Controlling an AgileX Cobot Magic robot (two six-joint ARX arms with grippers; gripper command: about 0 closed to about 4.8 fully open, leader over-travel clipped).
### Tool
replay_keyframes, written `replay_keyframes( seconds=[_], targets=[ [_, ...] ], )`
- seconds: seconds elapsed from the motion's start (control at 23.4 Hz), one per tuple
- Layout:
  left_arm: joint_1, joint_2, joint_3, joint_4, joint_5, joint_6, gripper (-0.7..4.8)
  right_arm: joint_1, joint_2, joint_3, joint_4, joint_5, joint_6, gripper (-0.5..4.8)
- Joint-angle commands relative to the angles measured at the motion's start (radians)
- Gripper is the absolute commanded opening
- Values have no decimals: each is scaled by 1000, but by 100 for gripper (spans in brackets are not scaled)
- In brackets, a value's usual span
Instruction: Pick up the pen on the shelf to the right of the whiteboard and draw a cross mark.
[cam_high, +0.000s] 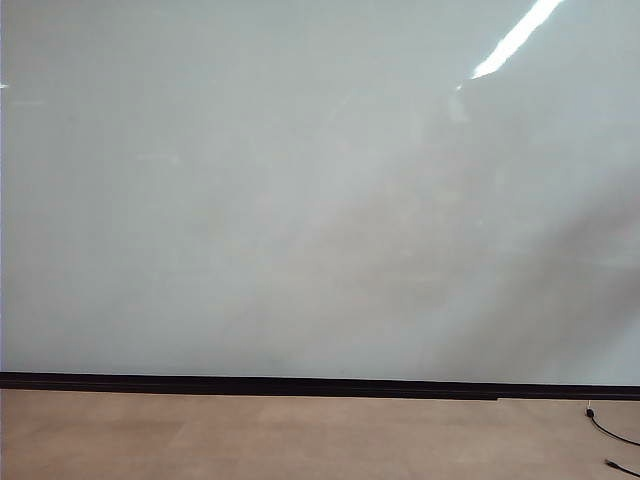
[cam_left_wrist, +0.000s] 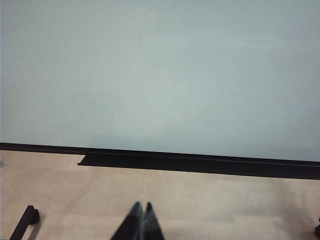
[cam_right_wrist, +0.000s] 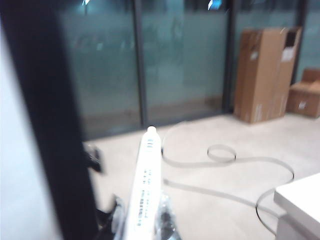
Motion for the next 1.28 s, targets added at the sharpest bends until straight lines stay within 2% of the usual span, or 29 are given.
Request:
replay_keyframes(
  seconds=[0.04,0.17,0.38,0.47,0.64,0.81,0.98,1.19,1.28],
  targets=[
    [0,0,3,9,3,5,-4,109,-158,-86,-7,155,-1,-3],
    [0,0,3,9,4,5,-4,319,-435,-189,-157,200,0,-4],
    [0,0,3,9,3,4,-5,584,-677,-196,-454,224,8,-5],
    [0,0,3,9,3,5,-4,761,-755,-190,-561,224,33,-5],
    [0,0,3,9,4,5,-4,946,-701,-185,-549,224,134,-5],
    [0,0,3,9,3,5,-4,995,-530,-174,-346,183,186,-5],
    [0,0,3,9,3,5,-4,995,-249,-55,-149,43,215,-5],
    [0,0,3,9,4,5,-5,999,10,81,23,-15,252,-5],
    [0,0,3,9,3,5,-4,1018,99,158,22,-19,270,-5]
  ],
)
